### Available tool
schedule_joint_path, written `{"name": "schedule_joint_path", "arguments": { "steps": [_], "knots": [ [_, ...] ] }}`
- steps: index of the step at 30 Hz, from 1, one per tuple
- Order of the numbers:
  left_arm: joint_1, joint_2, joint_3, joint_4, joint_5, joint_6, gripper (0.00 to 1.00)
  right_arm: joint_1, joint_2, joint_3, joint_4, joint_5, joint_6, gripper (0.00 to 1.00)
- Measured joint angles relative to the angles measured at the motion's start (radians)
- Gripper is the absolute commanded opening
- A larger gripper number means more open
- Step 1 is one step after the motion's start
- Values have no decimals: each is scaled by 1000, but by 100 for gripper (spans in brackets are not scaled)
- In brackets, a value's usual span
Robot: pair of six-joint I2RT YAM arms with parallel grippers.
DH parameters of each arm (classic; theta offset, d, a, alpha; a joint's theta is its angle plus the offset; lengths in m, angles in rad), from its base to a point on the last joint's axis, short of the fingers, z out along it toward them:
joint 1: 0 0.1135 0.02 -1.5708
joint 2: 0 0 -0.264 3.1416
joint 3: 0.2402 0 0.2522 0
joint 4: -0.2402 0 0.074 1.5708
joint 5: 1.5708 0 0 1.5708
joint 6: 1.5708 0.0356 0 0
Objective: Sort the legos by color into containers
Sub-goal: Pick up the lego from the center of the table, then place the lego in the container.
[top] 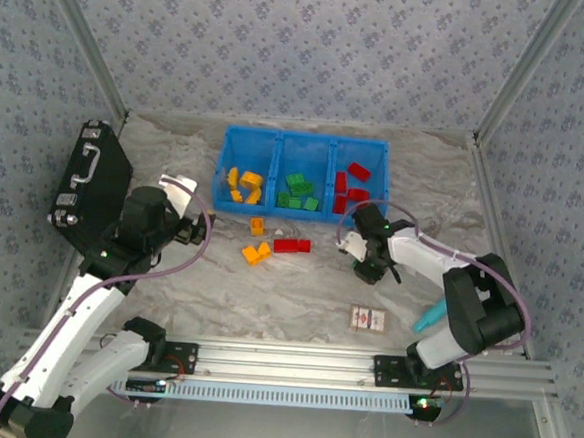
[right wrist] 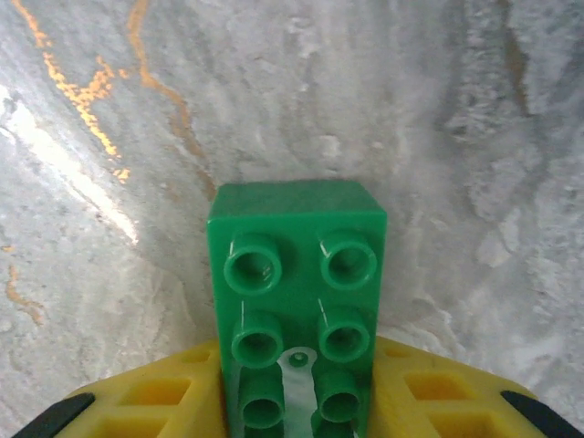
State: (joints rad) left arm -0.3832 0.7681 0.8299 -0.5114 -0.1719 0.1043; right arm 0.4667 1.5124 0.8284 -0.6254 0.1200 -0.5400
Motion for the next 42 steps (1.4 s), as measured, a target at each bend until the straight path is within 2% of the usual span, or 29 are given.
{"name": "schedule_joint_path", "arguments": {
  "steps": [4,9,16,22,29,31,37,42],
  "knots": [
    [14,0,0,2,0,0,99,28,-63,54,-45,9,0,37],
    [45,0,-16,44,3,-11,99,122,-87,195,-88,25,0,37],
    [75,-6,-53,54,-1,-28,100,234,7,418,-30,37,-11,37],
    [84,-22,-56,70,1,-37,100,252,237,577,85,83,-21,37],
    [84,-22,-56,53,-3,-65,100,245,472,749,117,128,-26,40],
    [84,-22,-56,34,-10,-76,100,238,500,771,119,129,-25,42],
    [84,-22,-56,-6,7,-166,100,218,527,792,138,146,-10,59],
    [84,-18,-68,-8,56,-326,100,213,537,798,163,163,-6,62]
  ]
}}
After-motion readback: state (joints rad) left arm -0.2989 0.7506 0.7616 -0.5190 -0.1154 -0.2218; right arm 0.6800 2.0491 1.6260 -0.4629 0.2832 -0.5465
